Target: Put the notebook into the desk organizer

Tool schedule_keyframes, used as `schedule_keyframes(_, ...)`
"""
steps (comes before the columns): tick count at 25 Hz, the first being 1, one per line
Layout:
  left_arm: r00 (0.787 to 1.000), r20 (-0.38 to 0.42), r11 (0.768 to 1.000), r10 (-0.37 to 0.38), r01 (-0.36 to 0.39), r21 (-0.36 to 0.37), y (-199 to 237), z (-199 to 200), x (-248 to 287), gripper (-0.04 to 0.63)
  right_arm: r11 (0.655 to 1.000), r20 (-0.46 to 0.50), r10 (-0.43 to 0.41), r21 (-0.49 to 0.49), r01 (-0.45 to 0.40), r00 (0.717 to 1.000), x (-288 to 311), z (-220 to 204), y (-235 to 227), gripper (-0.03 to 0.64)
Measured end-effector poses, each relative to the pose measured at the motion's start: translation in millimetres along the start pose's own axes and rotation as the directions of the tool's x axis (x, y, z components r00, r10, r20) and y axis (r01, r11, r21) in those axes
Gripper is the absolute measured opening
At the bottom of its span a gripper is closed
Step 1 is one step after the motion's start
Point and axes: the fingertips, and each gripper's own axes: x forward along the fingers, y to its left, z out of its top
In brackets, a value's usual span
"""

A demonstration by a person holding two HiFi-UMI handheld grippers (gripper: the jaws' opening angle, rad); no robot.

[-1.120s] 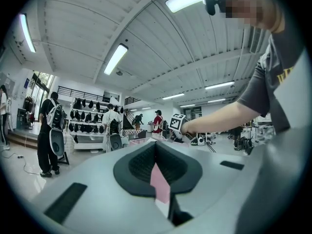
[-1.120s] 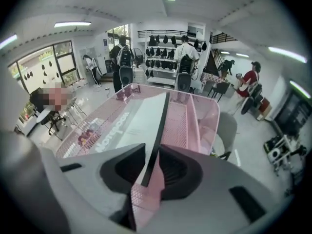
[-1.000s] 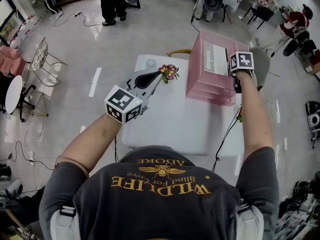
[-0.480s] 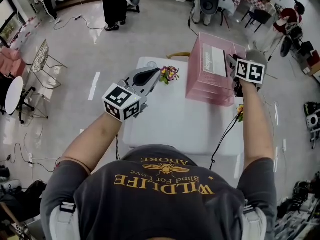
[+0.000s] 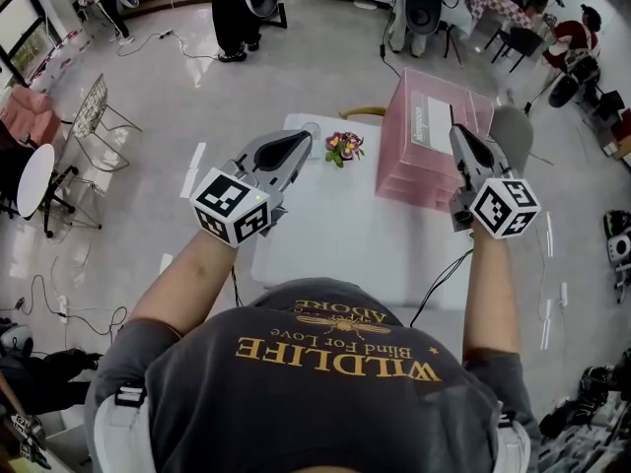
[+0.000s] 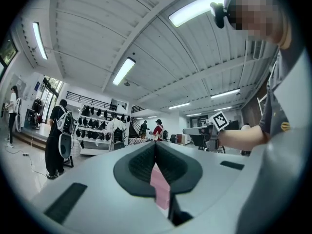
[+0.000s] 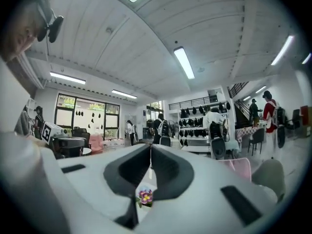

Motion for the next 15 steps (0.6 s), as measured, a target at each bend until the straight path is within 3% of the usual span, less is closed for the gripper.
schedule_keyframes(6,1.000,0.006,1.000,-0.002,0.002,-0.013,-8,-3,-20,0.002,0.998,0.038,0.056,0.038,-0.058,0.998,-22,-24,45,0.001)
schedule_keyframes(15,1.000,-0.020,0.999,0.017,-0.018,-0.037,-9,-24,-36,0.002,0.996,-0.048,0.078,0.046,-0.076,0.996,-34,-73,58,0.000)
